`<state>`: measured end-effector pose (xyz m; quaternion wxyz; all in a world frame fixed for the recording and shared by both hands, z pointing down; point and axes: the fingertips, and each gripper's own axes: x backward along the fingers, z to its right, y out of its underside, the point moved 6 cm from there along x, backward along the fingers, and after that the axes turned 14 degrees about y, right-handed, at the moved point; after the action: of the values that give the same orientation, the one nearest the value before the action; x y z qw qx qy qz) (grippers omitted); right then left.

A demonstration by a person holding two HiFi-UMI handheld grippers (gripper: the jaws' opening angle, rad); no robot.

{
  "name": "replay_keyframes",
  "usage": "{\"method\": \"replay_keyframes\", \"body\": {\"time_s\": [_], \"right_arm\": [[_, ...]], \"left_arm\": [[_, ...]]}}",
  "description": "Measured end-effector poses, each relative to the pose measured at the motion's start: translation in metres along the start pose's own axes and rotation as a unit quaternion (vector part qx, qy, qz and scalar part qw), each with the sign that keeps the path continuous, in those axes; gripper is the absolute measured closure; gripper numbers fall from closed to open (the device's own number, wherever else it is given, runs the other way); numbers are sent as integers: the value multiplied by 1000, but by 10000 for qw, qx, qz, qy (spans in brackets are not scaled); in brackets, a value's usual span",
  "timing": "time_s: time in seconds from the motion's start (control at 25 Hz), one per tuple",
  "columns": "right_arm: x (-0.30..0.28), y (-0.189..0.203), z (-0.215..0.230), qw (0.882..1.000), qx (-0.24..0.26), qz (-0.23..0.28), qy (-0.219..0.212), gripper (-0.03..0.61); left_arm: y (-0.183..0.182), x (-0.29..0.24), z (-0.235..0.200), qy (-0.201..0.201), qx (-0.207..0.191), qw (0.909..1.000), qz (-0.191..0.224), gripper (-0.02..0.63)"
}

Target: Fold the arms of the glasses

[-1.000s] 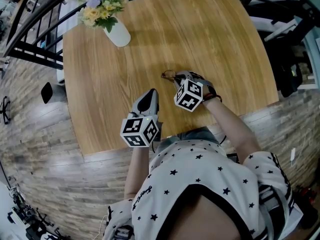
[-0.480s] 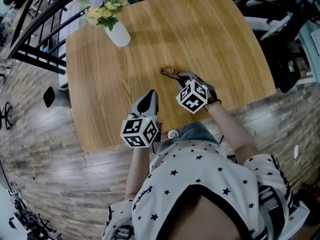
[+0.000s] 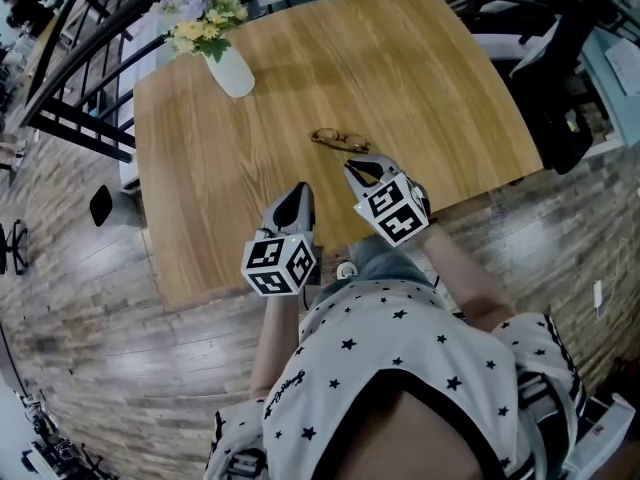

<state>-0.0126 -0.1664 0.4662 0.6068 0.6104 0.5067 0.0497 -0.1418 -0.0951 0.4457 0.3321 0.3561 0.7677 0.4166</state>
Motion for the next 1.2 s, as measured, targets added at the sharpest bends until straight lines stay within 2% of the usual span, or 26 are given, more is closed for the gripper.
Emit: {"method": "replay_keyframes", "body": {"time_s": [0.2, 0.52, 1.2], "right_arm": [[33, -8, -3, 9970, -573, 511, 82, 555], [71, -4, -5, 9897, -1114, 877, 218, 560], [97, -10, -15, 9837, -1403, 1120, 100, 563]], "left_arm": [[4, 10, 12, -20, -98, 9999, 47, 607], [12, 24, 30, -22, -220, 9997, 97, 607], [14, 34, 41, 94, -336, 9993, 139, 607]]}}
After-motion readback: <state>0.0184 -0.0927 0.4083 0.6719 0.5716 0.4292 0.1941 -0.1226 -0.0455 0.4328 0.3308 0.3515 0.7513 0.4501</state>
